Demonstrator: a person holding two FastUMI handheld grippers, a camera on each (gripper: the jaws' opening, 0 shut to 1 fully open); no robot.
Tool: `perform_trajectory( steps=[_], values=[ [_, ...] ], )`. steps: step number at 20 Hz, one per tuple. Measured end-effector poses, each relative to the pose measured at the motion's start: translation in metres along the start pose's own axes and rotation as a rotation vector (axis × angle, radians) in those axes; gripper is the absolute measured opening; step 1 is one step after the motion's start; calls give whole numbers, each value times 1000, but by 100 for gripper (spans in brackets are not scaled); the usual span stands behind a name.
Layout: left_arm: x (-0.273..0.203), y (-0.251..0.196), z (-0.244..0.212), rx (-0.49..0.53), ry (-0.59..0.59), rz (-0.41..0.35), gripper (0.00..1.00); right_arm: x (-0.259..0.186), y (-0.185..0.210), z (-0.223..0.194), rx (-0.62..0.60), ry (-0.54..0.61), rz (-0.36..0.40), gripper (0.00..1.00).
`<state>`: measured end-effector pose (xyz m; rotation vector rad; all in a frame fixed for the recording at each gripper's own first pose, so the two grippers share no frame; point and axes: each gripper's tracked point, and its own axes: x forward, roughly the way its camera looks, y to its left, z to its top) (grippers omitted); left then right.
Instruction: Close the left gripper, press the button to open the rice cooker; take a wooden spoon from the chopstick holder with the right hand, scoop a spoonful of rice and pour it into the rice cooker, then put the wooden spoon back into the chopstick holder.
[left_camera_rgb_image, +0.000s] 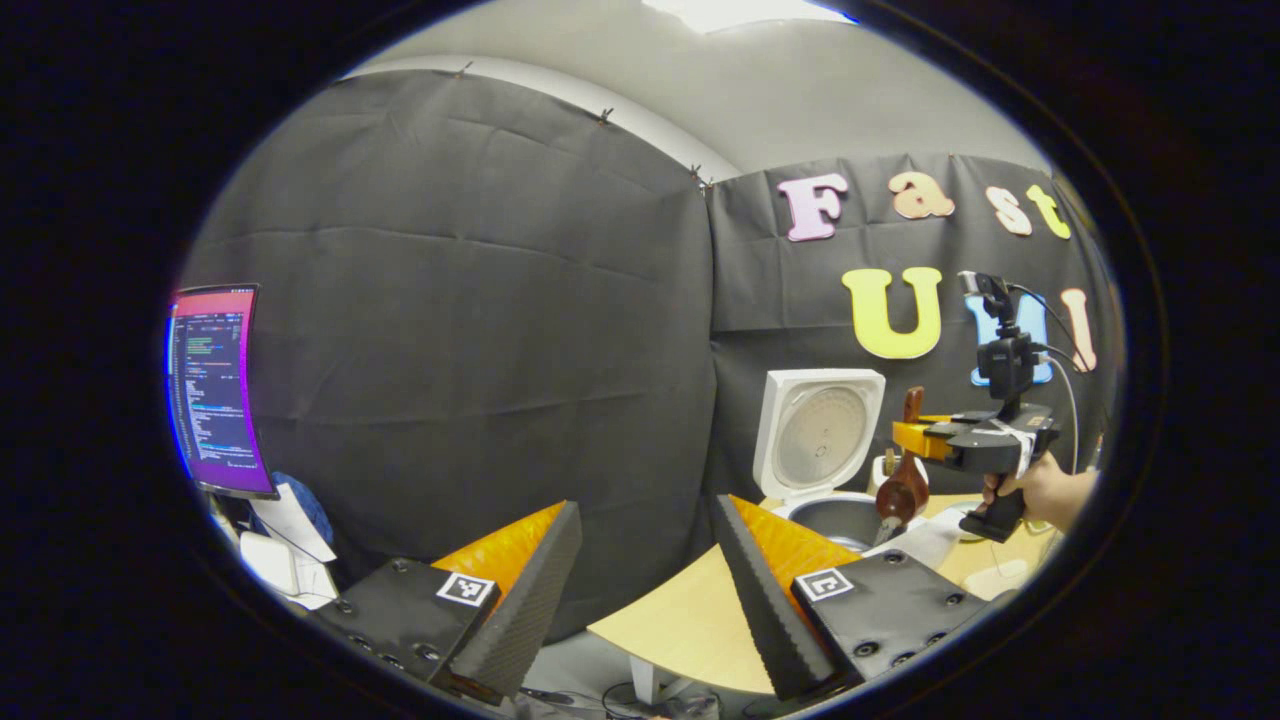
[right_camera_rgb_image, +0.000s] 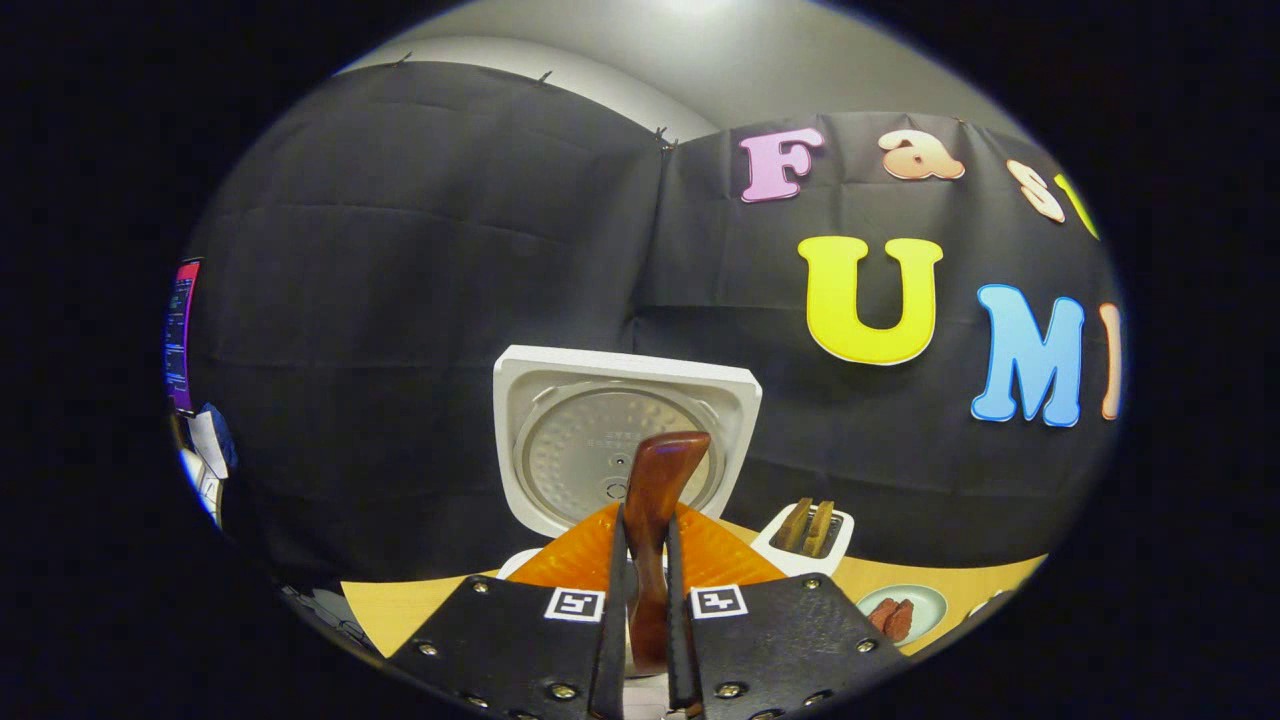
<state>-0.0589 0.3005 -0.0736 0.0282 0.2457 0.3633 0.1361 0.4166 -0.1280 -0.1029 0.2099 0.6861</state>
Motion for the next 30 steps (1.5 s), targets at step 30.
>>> perform_trajectory(
  steps=[30],
  values=[
    [-13,-221,53,-28,-87,-331,94,-248,-316,-3,332,-38,-517,17]
  ],
)
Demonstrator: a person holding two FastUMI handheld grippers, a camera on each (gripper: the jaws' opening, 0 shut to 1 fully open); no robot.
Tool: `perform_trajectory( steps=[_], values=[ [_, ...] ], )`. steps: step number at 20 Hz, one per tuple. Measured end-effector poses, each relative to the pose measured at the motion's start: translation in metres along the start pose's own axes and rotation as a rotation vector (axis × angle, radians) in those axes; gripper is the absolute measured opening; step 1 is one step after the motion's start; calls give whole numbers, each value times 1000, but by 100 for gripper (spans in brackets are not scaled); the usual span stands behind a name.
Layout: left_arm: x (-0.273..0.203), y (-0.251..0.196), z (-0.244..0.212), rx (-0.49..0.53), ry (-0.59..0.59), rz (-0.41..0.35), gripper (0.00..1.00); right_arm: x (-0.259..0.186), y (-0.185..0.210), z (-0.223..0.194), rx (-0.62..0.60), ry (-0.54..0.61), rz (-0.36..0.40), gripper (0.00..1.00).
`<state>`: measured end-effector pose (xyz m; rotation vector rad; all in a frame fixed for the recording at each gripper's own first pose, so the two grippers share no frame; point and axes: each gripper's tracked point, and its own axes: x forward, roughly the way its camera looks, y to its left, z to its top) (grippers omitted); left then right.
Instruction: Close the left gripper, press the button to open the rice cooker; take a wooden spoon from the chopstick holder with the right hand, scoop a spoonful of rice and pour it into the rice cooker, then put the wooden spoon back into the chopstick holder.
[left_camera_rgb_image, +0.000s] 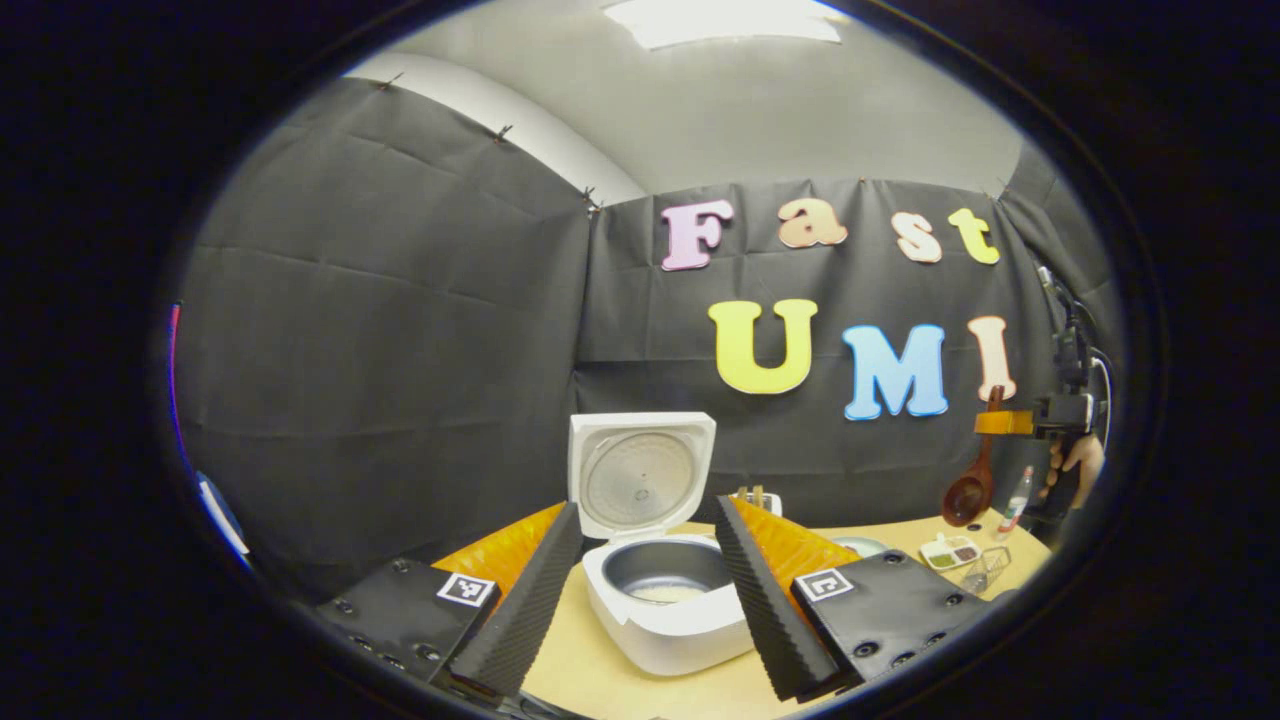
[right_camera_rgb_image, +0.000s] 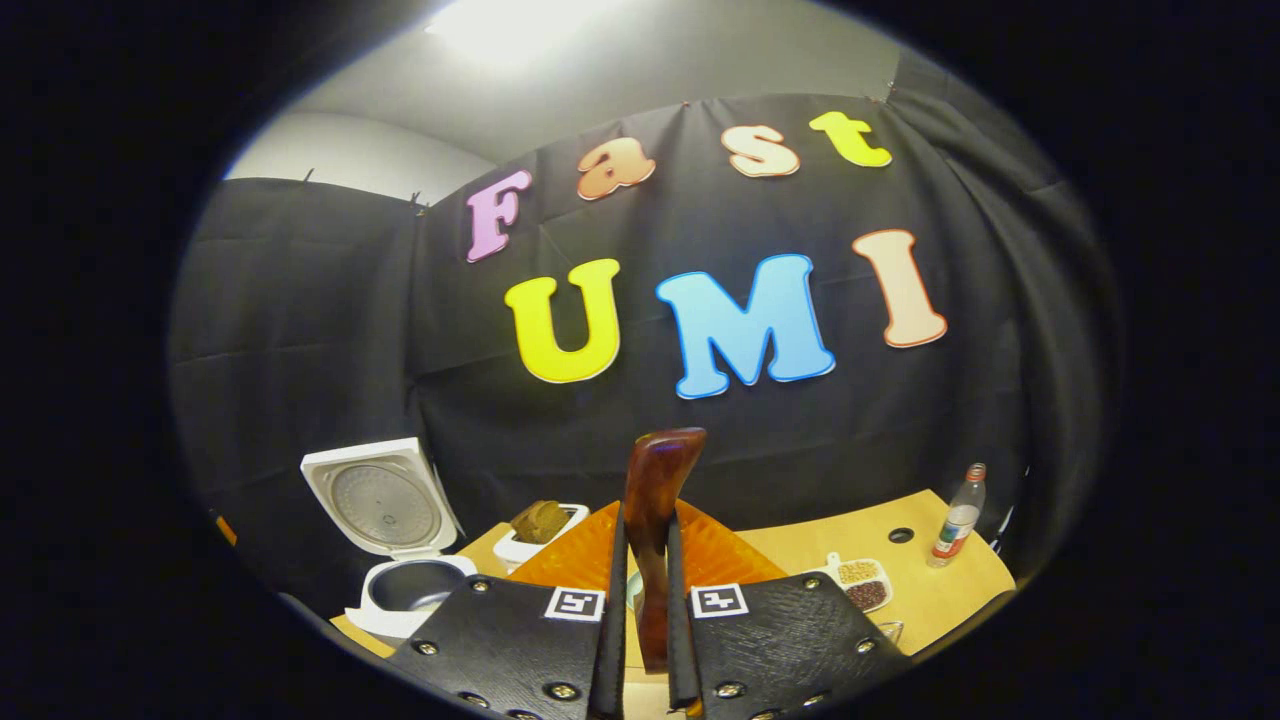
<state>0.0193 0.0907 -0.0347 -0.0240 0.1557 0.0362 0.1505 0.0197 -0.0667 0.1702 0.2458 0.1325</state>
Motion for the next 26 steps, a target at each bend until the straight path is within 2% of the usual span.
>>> perform_trajectory(
  steps=[2,3,5,6,9,12,17,22,24,26],
  values=[
    [2,-17,2,2,-2,-22,90,-4,-39,-6,38,13,-63,17],
    [1,-24,3,2,-2,-31,97,-6,-54,-9,53,19,-96,17],
    [3,-38,3,2,2,-46,94,-8,-88,-17,63,28,-155,17],
    [4,-45,2,4,4,-55,97,-9,-102,-24,63,38,-181,17],
    [4,-63,3,25,5,-73,90,-12,-138,-43,55,62,-259,17],
    [2,-74,6,60,0,-80,90,-12,-167,-69,77,100,-329,17],
    [5,-78,10,78,-1,-72,92,-12,-187,-112,152,186,-367,18],
    [8,-83,11,75,-5,-75,93,-17,-198,-134,185,251,-386,21],
    [11,-82,11,69,-9,-76,94,-20,-195,-129,194,240,-374,22],
    [14,-81,11,54,-11,-81,95,-27,-190,-117,183,213,-362,43]
  ],
)
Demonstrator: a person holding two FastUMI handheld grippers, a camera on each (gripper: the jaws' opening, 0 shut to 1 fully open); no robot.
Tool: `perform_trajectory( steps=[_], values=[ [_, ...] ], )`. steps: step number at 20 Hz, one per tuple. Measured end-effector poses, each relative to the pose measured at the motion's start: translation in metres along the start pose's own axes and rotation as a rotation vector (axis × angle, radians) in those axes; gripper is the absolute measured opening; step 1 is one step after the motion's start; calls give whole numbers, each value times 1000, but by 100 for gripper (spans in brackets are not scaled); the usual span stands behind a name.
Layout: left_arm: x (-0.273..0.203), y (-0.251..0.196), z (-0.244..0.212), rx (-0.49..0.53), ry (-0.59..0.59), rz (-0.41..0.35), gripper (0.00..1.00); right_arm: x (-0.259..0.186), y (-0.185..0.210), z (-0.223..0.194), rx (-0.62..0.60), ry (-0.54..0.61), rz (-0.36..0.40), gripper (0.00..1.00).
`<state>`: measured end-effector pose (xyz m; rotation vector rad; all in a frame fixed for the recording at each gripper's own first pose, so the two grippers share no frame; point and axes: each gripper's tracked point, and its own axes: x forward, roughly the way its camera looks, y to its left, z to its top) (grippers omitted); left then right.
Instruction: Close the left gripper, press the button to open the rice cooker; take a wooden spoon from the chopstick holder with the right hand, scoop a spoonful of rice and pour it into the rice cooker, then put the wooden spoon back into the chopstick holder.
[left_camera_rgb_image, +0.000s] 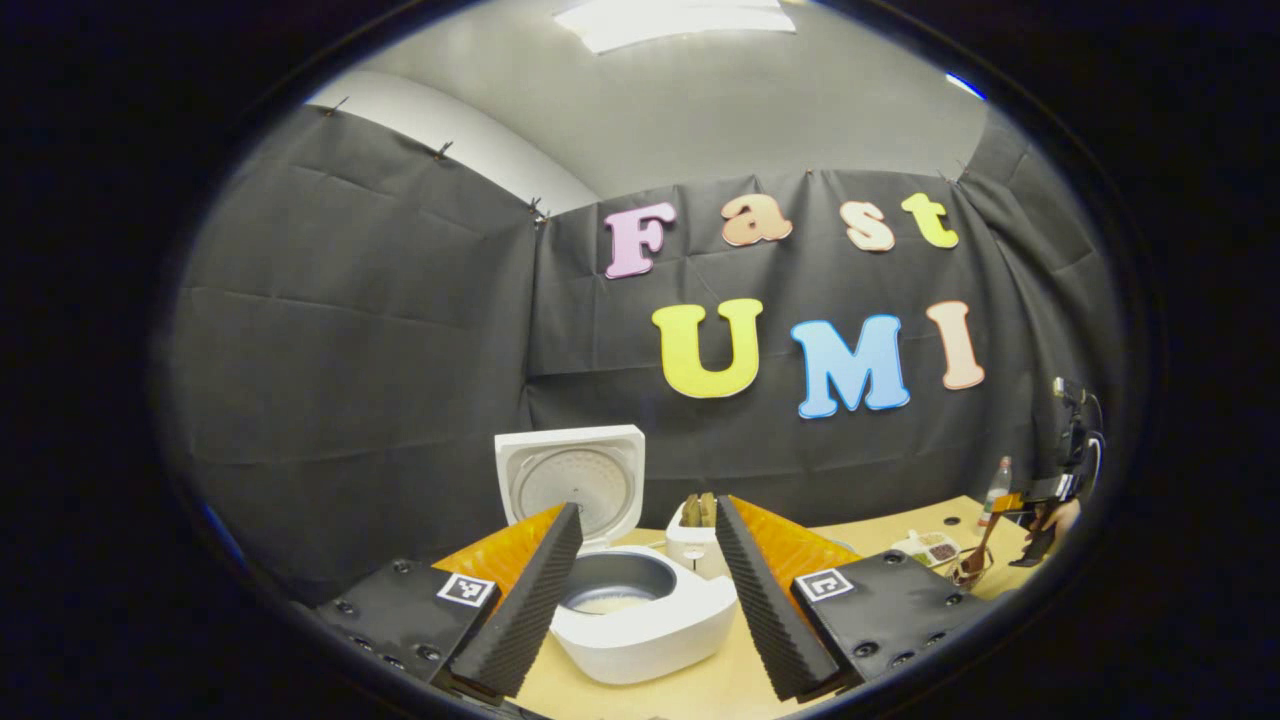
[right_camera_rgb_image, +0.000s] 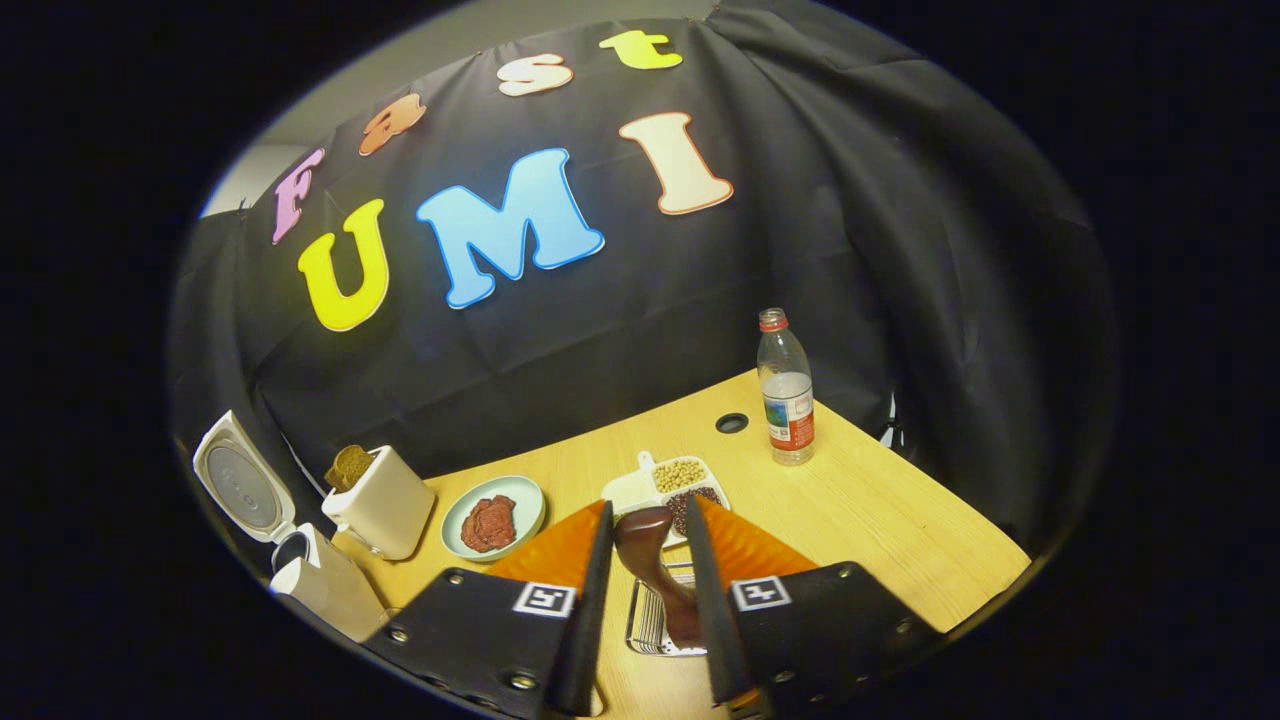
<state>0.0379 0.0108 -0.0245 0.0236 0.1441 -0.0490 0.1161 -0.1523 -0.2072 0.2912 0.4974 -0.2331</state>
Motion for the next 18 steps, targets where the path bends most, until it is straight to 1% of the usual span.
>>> perform_trajectory(
  steps=[1,2,3,6,10,11,14,17,18],
  values=[
    [3,2,1,-8,-1,-1,95,-8,0,6,-14,-16,2,64],
    [7,4,3,-16,-4,0,95,-17,-1,15,-40,-38,-9,72],
    [10,6,6,-21,-8,2,96,-21,-3,22,-68,-65,-20,100],
    [29,15,17,-15,-21,2,96,-47,2,49,-143,-143,-23,100],
    [68,32,42,7,-42,6,94,-75,9,66,-198,-204,-23,99],
    [79,36,45,10,-39,5,93,-80,11,67,-208,-217,-25,99],
    [119,55,60,5,-25,8,96,-93,11,65,-214,-227,-35,99],
    [165,76,65,-19,5,9,94,-107,7,54,-197,-218,-52,99],
    [182,80,67,-24,5,3,97,-112,6,50,-190,-214,-55,99]
  ],
)
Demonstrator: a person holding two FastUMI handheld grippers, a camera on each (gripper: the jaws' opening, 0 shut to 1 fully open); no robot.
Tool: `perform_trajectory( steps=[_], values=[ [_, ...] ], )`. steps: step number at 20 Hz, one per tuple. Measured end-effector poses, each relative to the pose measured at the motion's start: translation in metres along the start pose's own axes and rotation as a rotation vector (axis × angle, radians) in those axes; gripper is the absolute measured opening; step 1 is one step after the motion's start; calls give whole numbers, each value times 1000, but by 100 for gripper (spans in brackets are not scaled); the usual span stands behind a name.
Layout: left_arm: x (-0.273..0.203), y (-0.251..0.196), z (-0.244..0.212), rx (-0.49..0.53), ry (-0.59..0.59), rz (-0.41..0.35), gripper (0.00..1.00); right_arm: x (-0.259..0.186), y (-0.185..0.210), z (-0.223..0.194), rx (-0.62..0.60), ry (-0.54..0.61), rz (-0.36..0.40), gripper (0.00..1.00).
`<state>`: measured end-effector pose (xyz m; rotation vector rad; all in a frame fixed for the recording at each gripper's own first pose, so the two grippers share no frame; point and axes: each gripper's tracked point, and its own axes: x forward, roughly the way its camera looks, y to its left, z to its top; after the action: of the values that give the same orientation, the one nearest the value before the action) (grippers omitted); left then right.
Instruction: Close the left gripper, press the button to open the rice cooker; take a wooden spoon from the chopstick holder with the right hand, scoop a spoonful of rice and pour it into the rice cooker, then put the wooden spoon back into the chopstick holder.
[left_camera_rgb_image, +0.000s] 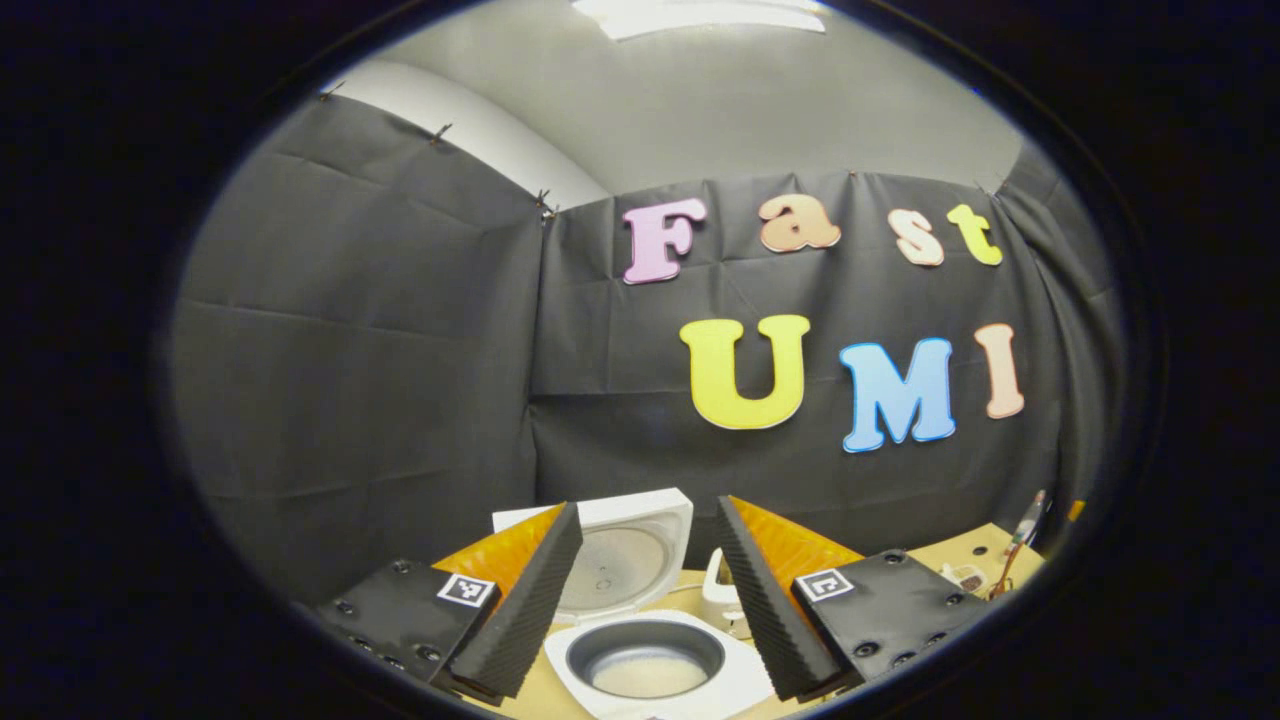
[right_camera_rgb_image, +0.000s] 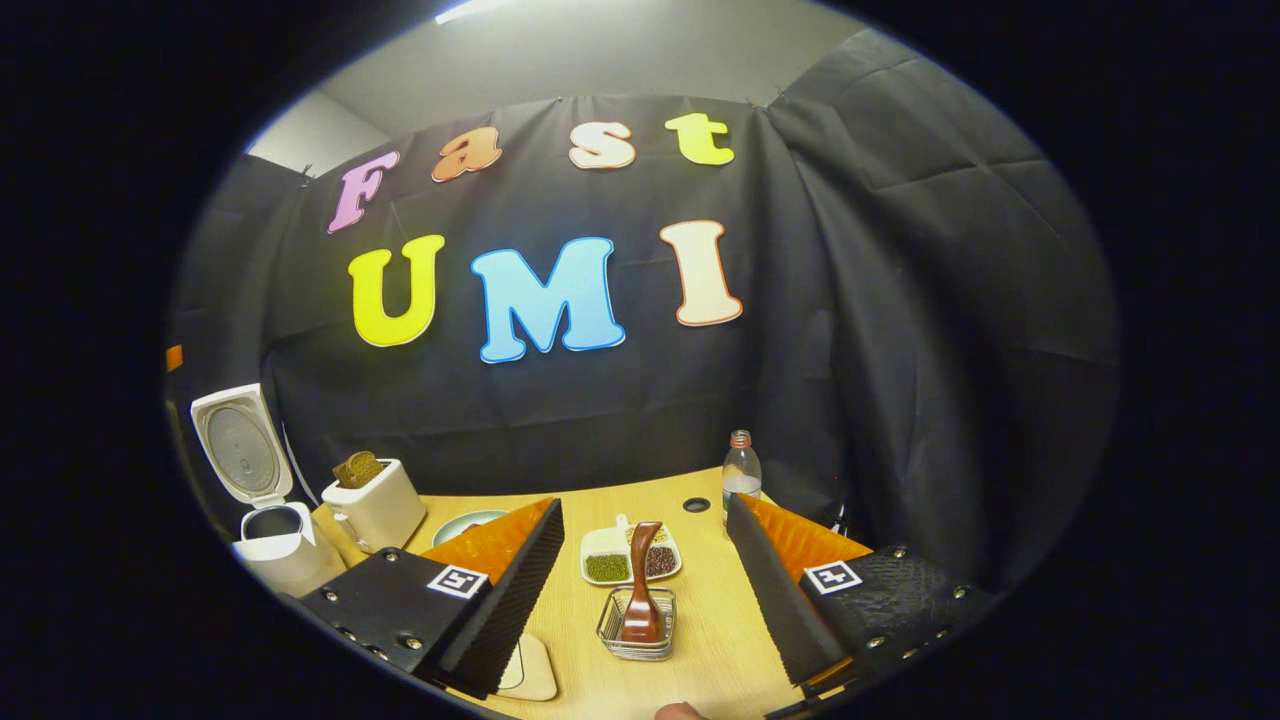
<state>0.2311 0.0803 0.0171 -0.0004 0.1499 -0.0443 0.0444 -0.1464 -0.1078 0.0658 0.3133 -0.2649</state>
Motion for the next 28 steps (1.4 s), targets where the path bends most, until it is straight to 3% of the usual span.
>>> perform_trajectory(
  steps=[9,16,22,28],
  values=[
    [136,57,-20,-29,89,71,90,-37,-25,-9,-39,9,-98,99],
    [198,81,-45,-95,168,136,90,-48,-47,-13,-37,22,-154,99],
    [219,84,-88,-125,309,161,94,-47,-43,-11,-69,30,-130,99],
    [203,70,-88,-77,306,131,96,-42,-26,-1,-83,5,-56,99]
  ],
)
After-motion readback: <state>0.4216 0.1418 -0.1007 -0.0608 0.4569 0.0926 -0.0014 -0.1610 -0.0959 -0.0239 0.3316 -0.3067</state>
